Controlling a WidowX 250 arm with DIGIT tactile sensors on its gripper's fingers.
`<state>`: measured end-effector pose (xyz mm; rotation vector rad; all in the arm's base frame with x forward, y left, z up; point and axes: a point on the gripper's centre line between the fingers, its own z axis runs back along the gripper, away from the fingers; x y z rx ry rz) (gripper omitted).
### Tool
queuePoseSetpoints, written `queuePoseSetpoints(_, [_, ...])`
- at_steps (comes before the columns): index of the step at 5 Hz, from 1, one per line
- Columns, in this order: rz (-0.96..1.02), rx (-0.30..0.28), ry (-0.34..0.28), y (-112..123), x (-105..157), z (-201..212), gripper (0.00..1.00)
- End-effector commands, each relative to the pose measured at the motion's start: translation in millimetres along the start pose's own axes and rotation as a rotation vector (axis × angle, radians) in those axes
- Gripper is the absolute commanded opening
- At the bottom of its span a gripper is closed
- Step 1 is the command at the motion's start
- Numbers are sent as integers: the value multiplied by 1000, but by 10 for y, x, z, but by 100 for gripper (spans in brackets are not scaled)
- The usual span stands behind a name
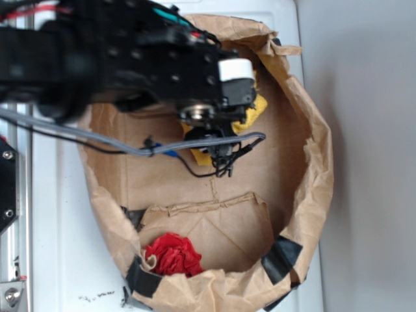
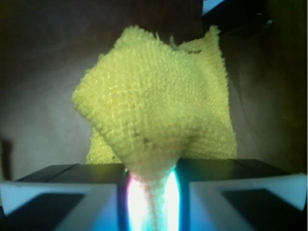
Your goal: Grab the yellow cloth.
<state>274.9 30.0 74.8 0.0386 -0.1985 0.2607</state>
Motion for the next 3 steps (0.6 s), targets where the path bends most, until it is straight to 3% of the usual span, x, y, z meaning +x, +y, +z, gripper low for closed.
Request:
queuePoseSetpoints(1, [-37, -173, -5, -62, -38, 890, 0])
queuePoseSetpoints(2, [-58, -163, 51, -103, 23, 1053, 0])
queuePoseSetpoints(3, [-86, -131, 50, -125, 131, 965, 0])
